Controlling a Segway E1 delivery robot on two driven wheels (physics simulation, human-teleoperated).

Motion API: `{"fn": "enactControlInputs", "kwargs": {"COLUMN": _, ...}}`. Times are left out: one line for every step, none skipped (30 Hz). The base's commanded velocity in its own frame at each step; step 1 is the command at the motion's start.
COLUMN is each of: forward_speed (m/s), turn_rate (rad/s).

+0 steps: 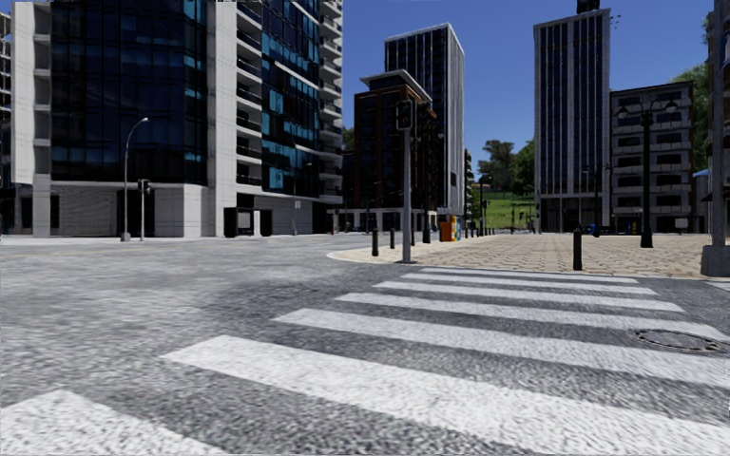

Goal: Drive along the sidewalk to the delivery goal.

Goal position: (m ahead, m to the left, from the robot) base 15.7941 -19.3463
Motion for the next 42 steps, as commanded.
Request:
{"fn": "enactControlInputs", "kwargs": {"forward_speed": 1.61, "turn_rate": -0.59}}
{"fn": "enactControlInputs", "kwargs": {"forward_speed": 1.61, "turn_rate": -0.59}}
{"fn": "enactControlInputs", "kwargs": {"forward_speed": 1.61, "turn_rate": -0.59}}
{"fn": "enactControlInputs", "kwargs": {"forward_speed": 1.61, "turn_rate": -0.59}}
{"fn": "enactControlInputs", "kwargs": {"forward_speed": 1.61, "turn_rate": -0.59}}
{"fn": "enactControlInputs", "kwargs": {"forward_speed": 1.61, "turn_rate": -0.59}}
{"fn": "enactControlInputs", "kwargs": {"forward_speed": 1.61, "turn_rate": -0.59}}
{"fn": "enactControlInputs", "kwargs": {"forward_speed": 1.61, "turn_rate": -0.59}}
{"fn": "enactControlInputs", "kwargs": {"forward_speed": 1.61, "turn_rate": -0.59}}
{"fn": "enactControlInputs", "kwargs": {"forward_speed": 1.61, "turn_rate": -0.59}}
{"fn": "enactControlInputs", "kwargs": {"forward_speed": 1.61, "turn_rate": -0.57}}
{"fn": "enactControlInputs", "kwargs": {"forward_speed": 1.61, "turn_rate": -0.54}}
{"fn": "enactControlInputs", "kwargs": {"forward_speed": 1.61, "turn_rate": -0.54}}
{"fn": "enactControlInputs", "kwargs": {"forward_speed": 1.61, "turn_rate": -0.53}}
{"fn": "enactControlInputs", "kwargs": {"forward_speed": 1.61, "turn_rate": -0.53}}
{"fn": "enactControlInputs", "kwargs": {"forward_speed": 1.61, "turn_rate": -0.52}}
{"fn": "enactControlInputs", "kwargs": {"forward_speed": 1.61, "turn_rate": -0.52}}
{"fn": "enactControlInputs", "kwargs": {"forward_speed": 1.61, "turn_rate": -0.52}}
{"fn": "enactControlInputs", "kwargs": {"forward_speed": 1.61, "turn_rate": -0.52}}
{"fn": "enactControlInputs", "kwargs": {"forward_speed": 1.61, "turn_rate": -0.52}}
{"fn": "enactControlInputs", "kwargs": {"forward_speed": 1.61, "turn_rate": -0.5}}
{"fn": "enactControlInputs", "kwargs": {"forward_speed": 1.61, "turn_rate": -0.49}}
{"fn": "enactControlInputs", "kwargs": {"forward_speed": 1.61, "turn_rate": -0.48}}
{"fn": "enactControlInputs", "kwargs": {"forward_speed": 1.61, "turn_rate": -0.48}}
{"fn": "enactControlInputs", "kwargs": {"forward_speed": 1.61, "turn_rate": -0.48}}
{"fn": "enactControlInputs", "kwargs": {"forward_speed": 1.61, "turn_rate": -0.48}}
{"fn": "enactControlInputs", "kwargs": {"forward_speed": 1.61, "turn_rate": -0.48}}
{"fn": "enactControlInputs", "kwargs": {"forward_speed": 1.61, "turn_rate": -0.48}}
{"fn": "enactControlInputs", "kwargs": {"forward_speed": 1.61, "turn_rate": -0.48}}
{"fn": "enactControlInputs", "kwargs": {"forward_speed": 1.61, "turn_rate": -0.47}}
{"fn": "enactControlInputs", "kwargs": {"forward_speed": 1.61, "turn_rate": -0.43}}
{"fn": "enactControlInputs", "kwargs": {"forward_speed": 1.61, "turn_rate": -0.39}}
{"fn": "enactControlInputs", "kwargs": {"forward_speed": 1.61, "turn_rate": -0.31}}
{"fn": "enactControlInputs", "kwargs": {"forward_speed": 2.0, "turn_rate": -0.26}}
{"fn": "enactControlInputs", "kwargs": {"forward_speed": 2.0, "turn_rate": -0.26}}
{"fn": "enactControlInputs", "kwargs": {"forward_speed": 2.0, "turn_rate": -0.1}}
{"fn": "enactControlInputs", "kwargs": {"forward_speed": 2.0, "turn_rate": 0.0}}
{"fn": "enactControlInputs", "kwargs": {"forward_speed": 2.0, "turn_rate": 0.0}}
{"fn": "enactControlInputs", "kwargs": {"forward_speed": 2.0, "turn_rate": 0.0}}
{"fn": "enactControlInputs", "kwargs": {"forward_speed": 2.0, "turn_rate": 0.0}}
{"fn": "enactControlInputs", "kwargs": {"forward_speed": 2.0, "turn_rate": 0.0}}
{"fn": "enactControlInputs", "kwargs": {"forward_speed": 2.0, "turn_rate": 0.0}}
